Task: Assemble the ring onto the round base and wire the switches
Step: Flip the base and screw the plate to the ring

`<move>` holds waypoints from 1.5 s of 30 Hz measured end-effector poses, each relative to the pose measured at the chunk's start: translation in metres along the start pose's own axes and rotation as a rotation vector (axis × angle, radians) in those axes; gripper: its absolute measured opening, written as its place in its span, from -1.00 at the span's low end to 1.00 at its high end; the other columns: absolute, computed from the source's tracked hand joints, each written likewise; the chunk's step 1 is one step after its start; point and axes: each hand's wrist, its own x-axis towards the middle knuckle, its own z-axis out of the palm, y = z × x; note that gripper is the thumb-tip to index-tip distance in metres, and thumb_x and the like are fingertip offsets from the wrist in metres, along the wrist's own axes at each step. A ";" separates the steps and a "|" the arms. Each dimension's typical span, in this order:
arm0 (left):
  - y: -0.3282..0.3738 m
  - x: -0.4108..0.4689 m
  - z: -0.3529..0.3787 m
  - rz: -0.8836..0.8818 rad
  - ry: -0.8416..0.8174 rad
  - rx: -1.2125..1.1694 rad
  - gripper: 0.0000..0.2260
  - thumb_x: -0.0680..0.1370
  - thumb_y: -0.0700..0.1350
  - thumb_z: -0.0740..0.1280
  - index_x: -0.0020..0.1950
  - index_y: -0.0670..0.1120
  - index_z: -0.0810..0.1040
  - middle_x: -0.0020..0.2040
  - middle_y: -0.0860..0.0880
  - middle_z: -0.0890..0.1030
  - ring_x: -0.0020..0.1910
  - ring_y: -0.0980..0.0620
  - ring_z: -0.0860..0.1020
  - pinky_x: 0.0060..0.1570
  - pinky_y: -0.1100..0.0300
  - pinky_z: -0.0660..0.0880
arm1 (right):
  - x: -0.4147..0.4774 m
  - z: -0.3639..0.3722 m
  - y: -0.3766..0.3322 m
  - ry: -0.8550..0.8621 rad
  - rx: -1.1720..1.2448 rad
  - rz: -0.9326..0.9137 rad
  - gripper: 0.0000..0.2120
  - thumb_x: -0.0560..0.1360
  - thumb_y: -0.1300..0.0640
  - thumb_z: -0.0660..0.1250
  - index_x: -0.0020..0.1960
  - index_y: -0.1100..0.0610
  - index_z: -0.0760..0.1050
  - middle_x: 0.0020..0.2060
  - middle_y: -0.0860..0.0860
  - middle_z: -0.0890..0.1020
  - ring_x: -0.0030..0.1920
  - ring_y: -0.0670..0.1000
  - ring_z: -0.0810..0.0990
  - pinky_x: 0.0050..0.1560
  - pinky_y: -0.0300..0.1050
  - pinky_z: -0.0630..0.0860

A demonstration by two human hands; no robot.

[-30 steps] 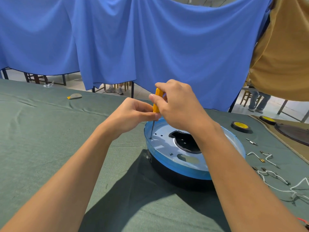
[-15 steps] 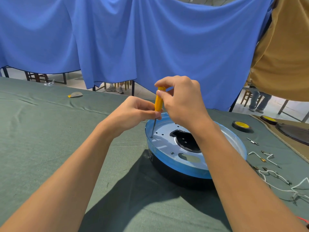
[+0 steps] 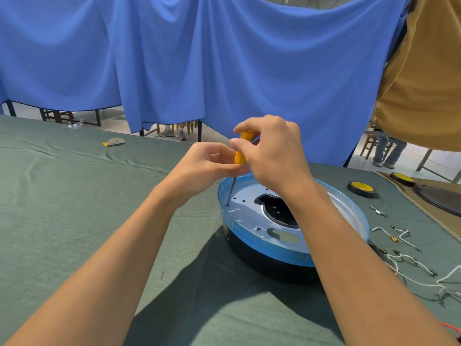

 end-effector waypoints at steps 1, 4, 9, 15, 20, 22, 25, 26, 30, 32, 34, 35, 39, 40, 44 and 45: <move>0.000 0.001 0.001 0.003 0.033 0.003 -0.91 0.41 -0.20 0.52 -0.14 -0.15 0.65 -0.10 -0.20 0.70 -0.09 -0.05 0.64 0.18 -0.11 0.51 | 0.000 0.000 0.000 0.006 0.004 0.007 -0.79 0.46 0.00 0.43 0.03 0.07 0.65 -0.14 0.05 0.64 -0.04 0.09 0.57 0.07 0.04 0.49; -0.001 0.001 0.001 -0.013 0.043 0.008 -0.93 0.42 -0.21 0.50 -0.16 -0.17 0.65 -0.10 -0.24 0.69 -0.12 -0.03 0.62 0.21 -0.15 0.47 | 0.000 -0.002 0.000 -0.061 0.009 -0.012 -0.76 0.51 0.01 0.37 0.05 0.16 0.63 -0.12 0.09 0.66 -0.04 0.11 0.57 0.05 0.07 0.51; -0.001 0.000 -0.003 -0.030 -0.053 0.027 -0.90 0.46 -0.17 0.47 -0.04 -0.14 0.70 -0.07 -0.14 0.72 -0.06 0.04 0.65 0.16 0.09 0.51 | 0.003 0.000 0.003 -0.109 0.032 -0.003 -0.77 0.52 0.13 0.34 0.15 0.12 0.62 -0.05 0.09 0.68 0.05 0.13 0.58 0.12 0.05 0.51; -0.012 0.005 -0.001 -0.044 -0.034 -0.027 -0.81 0.39 -0.13 0.53 -0.06 -0.18 0.67 -0.08 -0.14 0.71 -0.04 -0.06 0.67 0.12 0.07 0.53 | 0.003 -0.003 0.008 -0.099 -0.023 0.015 -0.87 0.49 -0.02 0.38 -0.11 0.04 0.59 -0.25 0.04 0.61 -0.10 0.09 0.54 -0.02 0.00 0.51; -0.039 0.000 -0.005 -0.130 -0.160 -0.287 -0.69 0.39 -0.16 0.51 0.13 -0.08 0.67 0.13 -0.06 0.68 0.15 0.04 0.61 0.11 0.21 0.50 | 0.021 -0.012 0.005 -0.296 -0.158 0.015 -0.75 0.49 -0.05 0.39 -0.17 0.14 0.54 -0.28 0.06 0.55 -0.07 0.13 0.51 -0.08 0.03 0.51; -0.049 0.004 -0.001 -0.163 0.006 -0.415 -0.67 0.46 -0.19 0.43 0.23 -0.11 0.61 0.21 -0.07 0.63 0.26 0.01 0.54 0.21 0.11 0.47 | 0.030 -0.017 0.002 -0.403 -0.174 -0.002 -0.77 0.48 -0.04 0.41 -0.21 0.12 0.53 -0.26 0.08 0.56 -0.07 0.12 0.56 -0.06 0.05 0.56; -0.057 0.006 0.014 -0.296 0.177 -0.489 -0.72 0.60 -0.10 0.30 0.29 -0.16 0.54 0.20 -0.07 0.64 0.23 0.00 0.56 0.11 0.12 0.51 | 0.039 -0.023 -0.003 -0.540 -0.255 -0.058 -0.75 0.48 -0.04 0.40 -0.31 0.05 0.52 -0.34 0.06 0.61 -0.30 0.00 0.62 -0.27 -0.11 0.54; -0.059 0.006 0.020 -0.339 0.195 -0.489 -0.74 0.62 -0.06 0.27 0.24 -0.16 0.56 0.13 -0.09 0.67 0.16 -0.01 0.60 0.02 0.14 0.53 | 0.042 -0.025 -0.005 -0.593 -0.301 -0.083 -0.75 0.49 -0.03 0.38 -0.31 0.05 0.53 -0.40 0.04 0.61 -0.38 -0.05 0.61 -0.33 -0.16 0.49; -0.062 0.004 0.035 -0.387 0.251 -0.418 -0.68 0.64 0.01 0.23 -0.05 -0.16 0.68 -0.08 -0.18 0.72 -0.10 -0.10 0.65 0.05 -0.01 0.55 | 0.050 -0.026 -0.009 -0.803 -0.543 -0.173 -0.82 0.52 -0.04 0.33 -0.16 0.04 0.61 -0.34 -0.02 0.64 -0.28 -0.05 0.60 -0.30 -0.16 0.47; -0.063 0.004 0.039 -0.373 0.273 -0.393 -0.63 0.64 0.01 0.25 -0.18 -0.18 0.69 -0.20 -0.14 0.71 -0.21 -0.07 0.64 -0.02 0.03 0.54 | 0.053 -0.026 -0.011 -0.877 -0.600 -0.207 -0.90 0.49 -0.05 0.38 -0.10 -0.04 0.60 -0.24 -0.08 0.62 -0.16 0.00 0.60 -0.21 -0.10 0.53; -0.065 0.004 0.042 -0.366 0.306 -0.381 -0.62 0.64 -0.01 0.25 -0.19 -0.23 0.66 -0.28 -0.12 0.68 -0.26 -0.06 0.60 -0.10 0.06 0.51 | 0.055 -0.027 -0.015 -0.924 -0.622 -0.246 -0.93 0.48 -0.04 0.41 -0.07 -0.07 0.59 -0.24 -0.12 0.60 -0.14 -0.01 0.59 -0.18 -0.07 0.56; -0.066 0.004 0.043 -0.362 0.317 -0.379 -0.63 0.64 -0.02 0.25 -0.17 -0.25 0.64 -0.29 -0.13 0.66 -0.27 -0.06 0.57 -0.12 0.07 0.48 | 0.055 -0.027 -0.018 -0.936 -0.630 -0.272 -0.94 0.48 -0.03 0.41 -0.07 -0.08 0.59 -0.26 -0.15 0.58 -0.16 -0.04 0.57 -0.21 -0.10 0.54; -0.067 0.004 0.044 -0.339 0.338 -0.388 -0.69 0.64 -0.05 0.24 -0.08 -0.27 0.60 -0.23 -0.20 0.58 -0.24 -0.08 0.51 -0.13 0.07 0.42 | 0.056 -0.019 -0.025 -0.937 -0.664 -0.375 -0.86 0.51 0.00 0.37 -0.06 0.05 0.63 -0.38 -0.14 0.52 -0.31 -0.13 0.45 -0.39 -0.19 0.36; -0.067 0.004 0.044 -0.330 0.338 -0.383 -0.70 0.64 -0.05 0.23 -0.09 -0.25 0.59 -0.23 -0.21 0.56 -0.24 -0.08 0.49 -0.14 0.07 0.41 | 0.056 -0.017 -0.026 -0.940 -0.678 -0.388 -0.84 0.52 0.01 0.36 -0.06 0.08 0.64 -0.39 -0.11 0.51 -0.32 -0.12 0.43 -0.40 -0.19 0.35; -0.067 0.003 0.044 -0.315 0.332 -0.366 -0.75 0.64 -0.05 0.22 -0.11 -0.18 0.53 -0.22 -0.21 0.50 -0.23 -0.09 0.44 -0.14 0.07 0.36 | 0.057 -0.014 -0.033 -0.939 -0.726 -0.351 -0.74 0.52 0.02 0.34 -0.27 0.13 0.54 -0.46 -0.06 0.41 -0.39 -0.05 0.37 -0.45 -0.18 0.27; -0.067 0.003 0.044 -0.315 0.330 -0.362 -0.76 0.64 -0.04 0.23 -0.11 -0.17 0.53 -0.22 -0.20 0.49 -0.23 -0.09 0.43 -0.14 0.07 0.34 | 0.057 -0.013 -0.035 -0.932 -0.737 -0.327 -0.71 0.52 0.02 0.34 -0.34 0.12 0.48 -0.47 -0.05 0.40 -0.40 -0.04 0.36 -0.47 -0.18 0.26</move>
